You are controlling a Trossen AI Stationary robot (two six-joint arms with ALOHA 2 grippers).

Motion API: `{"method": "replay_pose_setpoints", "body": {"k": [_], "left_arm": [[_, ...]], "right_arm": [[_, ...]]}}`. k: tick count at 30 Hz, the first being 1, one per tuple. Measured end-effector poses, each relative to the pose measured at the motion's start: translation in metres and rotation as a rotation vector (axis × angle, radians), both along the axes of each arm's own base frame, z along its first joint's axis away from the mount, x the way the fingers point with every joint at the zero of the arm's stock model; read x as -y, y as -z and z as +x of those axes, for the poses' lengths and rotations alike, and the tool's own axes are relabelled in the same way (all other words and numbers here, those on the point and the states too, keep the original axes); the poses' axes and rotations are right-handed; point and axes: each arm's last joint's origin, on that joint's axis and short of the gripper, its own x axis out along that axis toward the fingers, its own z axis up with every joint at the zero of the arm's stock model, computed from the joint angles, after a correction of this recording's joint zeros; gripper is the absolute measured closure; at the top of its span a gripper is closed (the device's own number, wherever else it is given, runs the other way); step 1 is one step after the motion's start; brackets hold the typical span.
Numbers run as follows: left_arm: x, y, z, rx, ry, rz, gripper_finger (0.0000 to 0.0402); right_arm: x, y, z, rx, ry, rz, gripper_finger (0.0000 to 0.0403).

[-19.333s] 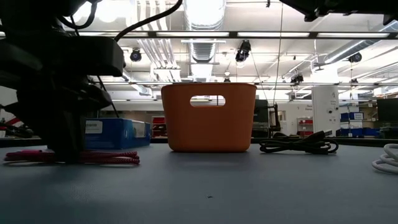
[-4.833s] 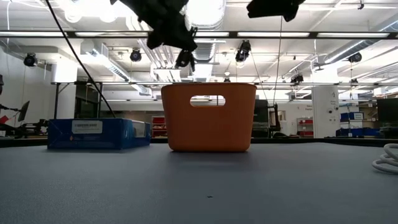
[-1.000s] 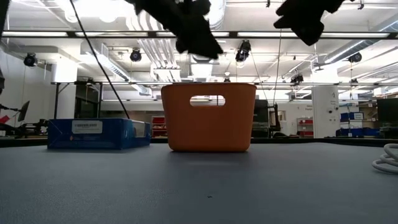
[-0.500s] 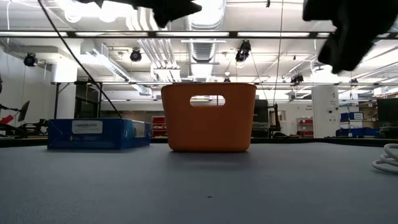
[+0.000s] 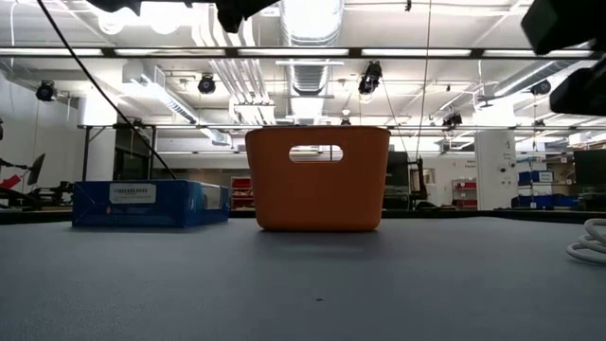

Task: Pick and place USB-C Cables
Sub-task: Put the white charger cable into the orange bin

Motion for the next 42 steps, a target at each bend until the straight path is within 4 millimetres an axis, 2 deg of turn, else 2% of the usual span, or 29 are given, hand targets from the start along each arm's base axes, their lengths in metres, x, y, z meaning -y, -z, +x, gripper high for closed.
{"method": "replay_pose_setpoints", "body": {"k": [9, 14, 19, 25, 31, 42], "left_arm": [[0.0, 0.0, 0.0, 0.003, 0.0, 0.0, 0.0201], [0.0, 0.0, 0.0, 0.002, 0.0, 0.0, 0.0201], [0.0, 0.0, 0.0, 0.001, 0.0, 0.0, 0.0201], [0.0, 0.0, 0.0, 0.001, 0.0, 0.001, 0.0201], [0.0, -0.001, 0.0, 0.011, -0.001, 0.005, 0.0201], [0.0, -0.001, 0.0, 0.01, -0.001, 0.006, 0.0201]], "right_arm": [[-0.019, 0.004, 0.009, -0.013, -0.027, -0.017, 0.0283], [-0.023, 0.018, 0.015, -0.04, -0.078, -0.058, 0.0244], [-0.027, 0.034, 0.018, -0.07, -0.133, -0.112, 0.0228], [-0.033, 0.048, 0.018, -0.094, -0.182, -0.149, 0.0233], [-0.035, 0.053, 0.021, -0.041, -0.186, -0.173, 0.0245], [-0.034, 0.062, 0.02, 0.003, -0.178, -0.157, 0.0315]]}}
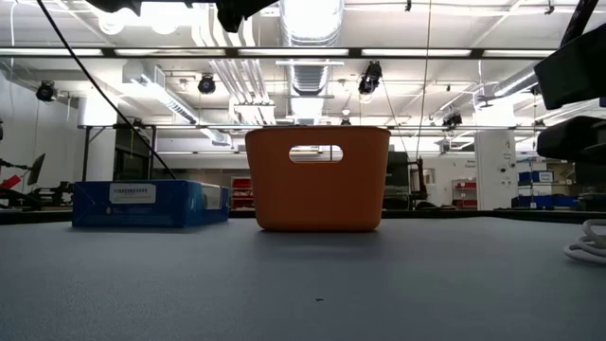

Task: Pick and place USB-C Cables
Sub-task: Put the white charger cable into the orange bin

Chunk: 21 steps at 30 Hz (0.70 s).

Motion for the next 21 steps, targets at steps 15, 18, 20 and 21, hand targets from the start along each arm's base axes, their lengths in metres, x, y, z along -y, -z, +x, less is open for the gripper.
{"method": "replay_pose_setpoints", "body": {"k": [15, 18, 20, 21], "left_arm": [[0.0, -0.002, 0.0, 0.013, -0.001, 0.003, 0.0201], [0.0, -0.004, 0.0, 0.03, -0.001, 0.004, 0.0201], [0.0, -0.005, 0.0, 0.045, -0.001, 0.005, 0.0201], [0.0, -0.006, 0.0, 0.049, -0.001, 0.005, 0.0201]], "right_arm": [[0.01, -0.018, -0.006, 0.055, 0.021, -0.073, 0.0369], [0.015, -0.032, -0.007, 0.138, 0.028, -0.1, 0.0369], [0.021, -0.044, -0.007, 0.206, 0.042, -0.118, 0.0369], [0.024, -0.051, -0.007, 0.247, 0.048, -0.135, 0.0369]]}}
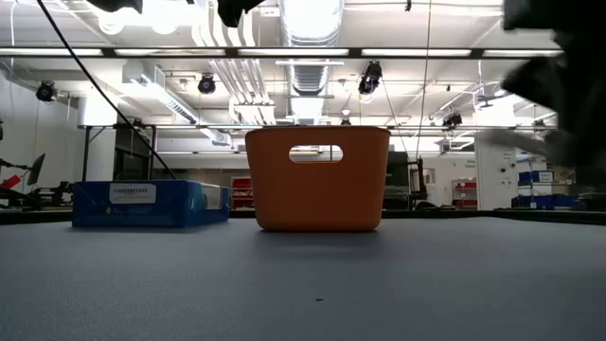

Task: Pick and place USB-C Cables
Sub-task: Put the white charger cable into the orange bin

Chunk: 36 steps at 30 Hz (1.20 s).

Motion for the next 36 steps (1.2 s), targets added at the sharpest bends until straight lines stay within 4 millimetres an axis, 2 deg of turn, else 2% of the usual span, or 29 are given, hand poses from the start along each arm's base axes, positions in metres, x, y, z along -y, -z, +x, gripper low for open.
{"method": "replay_pose_setpoints", "body": {"k": [8, 13, 19, 24, 30, 36], "left_arm": [[0.0, 0.001, 0.001, 0.003, 0.0, -0.001, 0.0201], [0.0, 0.004, 0.003, -0.004, 0.0, -0.003, 0.0201], [0.0, 0.006, 0.006, -0.009, 0.001, -0.004, 0.0201], [0.0, 0.008, 0.007, -0.018, 0.001, -0.005, 0.0201], [0.0, 0.015, 0.013, -0.041, 0.002, -0.011, 0.0201], [-0.001, 0.024, 0.024, -0.028, 0.012, -0.035, 0.0201]], "right_arm": [[0.018, -0.043, -0.008, 0.345, -0.006, -0.189, 0.0369], [0.026, -0.059, -0.006, 0.581, -0.066, -0.202, 0.0369], [0.043, -0.059, -0.004, 0.802, -0.105, -0.243, 0.0369], [0.065, -0.052, 0.001, 0.992, -0.036, -0.244, 0.0369], [0.093, -0.053, 0.01, 1.273, -0.051, -0.143, 0.0369], [0.118, -0.056, 0.02, 1.386, -0.069, -0.08, 0.0371]]}}
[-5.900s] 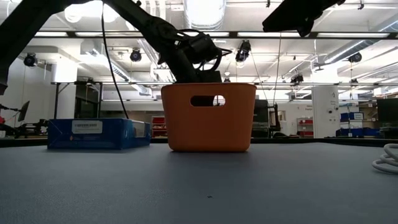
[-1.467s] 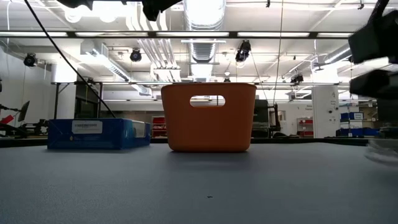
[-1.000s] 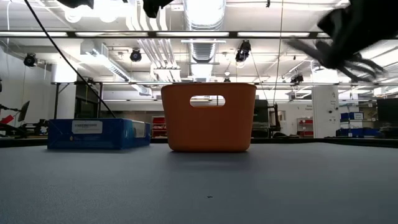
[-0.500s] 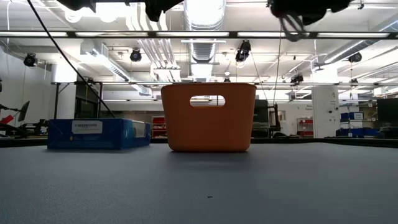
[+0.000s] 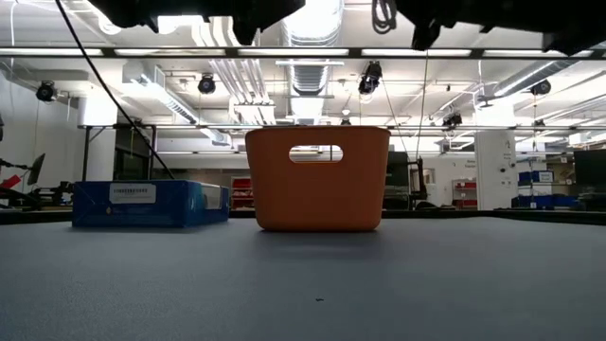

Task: Pick and place USB-C Cables
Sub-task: Put the white charger cable into the orange bin

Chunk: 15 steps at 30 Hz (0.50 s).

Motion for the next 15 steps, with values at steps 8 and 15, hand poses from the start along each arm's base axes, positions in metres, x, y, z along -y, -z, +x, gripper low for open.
{"method": "replay_pose_setpoints", "body": {"k": [8, 15], "left_arm": [[0.003, 0.014, 0.016, 0.019, 0.104, -0.038, 0.0201], [0.002, 0.034, 0.035, 0.042, 0.139, -0.109, 0.0201]], "right_arm": [[0.02, 0.002, 0.007, 0.055, 0.037, 0.118, 0.0371], [0.022, 0.006, 0.012, 0.059, 0.042, 0.124, 0.0371]]}}
